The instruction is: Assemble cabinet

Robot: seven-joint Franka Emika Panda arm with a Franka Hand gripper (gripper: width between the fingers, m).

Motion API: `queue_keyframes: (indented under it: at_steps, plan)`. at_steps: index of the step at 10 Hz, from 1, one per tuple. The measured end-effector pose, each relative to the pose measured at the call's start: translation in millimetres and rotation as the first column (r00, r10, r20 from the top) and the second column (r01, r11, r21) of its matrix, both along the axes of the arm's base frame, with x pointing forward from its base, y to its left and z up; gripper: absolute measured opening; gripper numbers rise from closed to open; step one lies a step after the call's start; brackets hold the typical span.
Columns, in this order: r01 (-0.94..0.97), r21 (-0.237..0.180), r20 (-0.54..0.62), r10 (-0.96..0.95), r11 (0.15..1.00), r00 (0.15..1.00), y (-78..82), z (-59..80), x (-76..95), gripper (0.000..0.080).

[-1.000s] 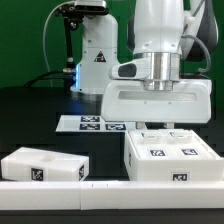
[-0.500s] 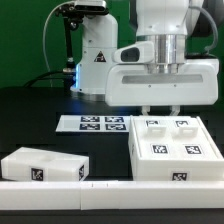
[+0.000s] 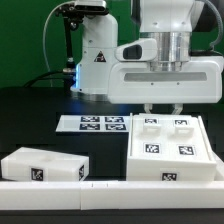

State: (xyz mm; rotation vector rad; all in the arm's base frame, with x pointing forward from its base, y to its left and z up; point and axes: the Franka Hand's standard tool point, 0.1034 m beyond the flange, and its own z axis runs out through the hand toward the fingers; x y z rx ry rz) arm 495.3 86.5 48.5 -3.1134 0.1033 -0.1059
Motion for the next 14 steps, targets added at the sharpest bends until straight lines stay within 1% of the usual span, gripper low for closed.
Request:
queue_keyframes:
  at_steps: [1, 3, 5, 6, 7, 8, 11, 12, 13, 14]
  plan:
    - [0.0, 0.001, -0.001, 0.0, 1.0, 1.0, 0.3, 1.0, 0.4, 0.0185]
    - [0.004, 0.018, -0.025, -0.004, 1.0, 1.0, 1.4, 13.3, 4.4, 0.0185]
    - [-0.008, 0.025, -0.086, 0.01, 1.0, 0.996, -0.3, 27.0, 13.2, 0.0185]
    - [-0.013, 0.021, -0.127, 0.016, 1.0, 0.992, -2.5, 32.2, 17.2, 0.0185]
    - [-0.014, 0.012, -0.163, 0.015, 1.0, 0.987, -2.5, 34.1, 18.6, 0.0186]
    - [-0.013, -0.014, -0.205, 0.01, 1.0, 0.979, 0.0, 34.8, 17.9, 0.0186]
    - [-0.014, -0.016, -0.211, 0.01, 1.0, 0.977, -2.3, 32.6, 16.8, 0.0185]
    - [-0.013, -0.015, -0.219, 0.009, 1.0, 0.976, -2.8, 35.1, 16.6, 0.0185]
    - [-0.004, -0.002, -0.241, 0.003, 1.0, 0.971, -4.3, 54.9, 20.0, 0.0186]
    - [0.004, 0.007, -0.251, -0.002, 1.0, 0.968, -7.0, 68.9, 23.0, 0.0186]
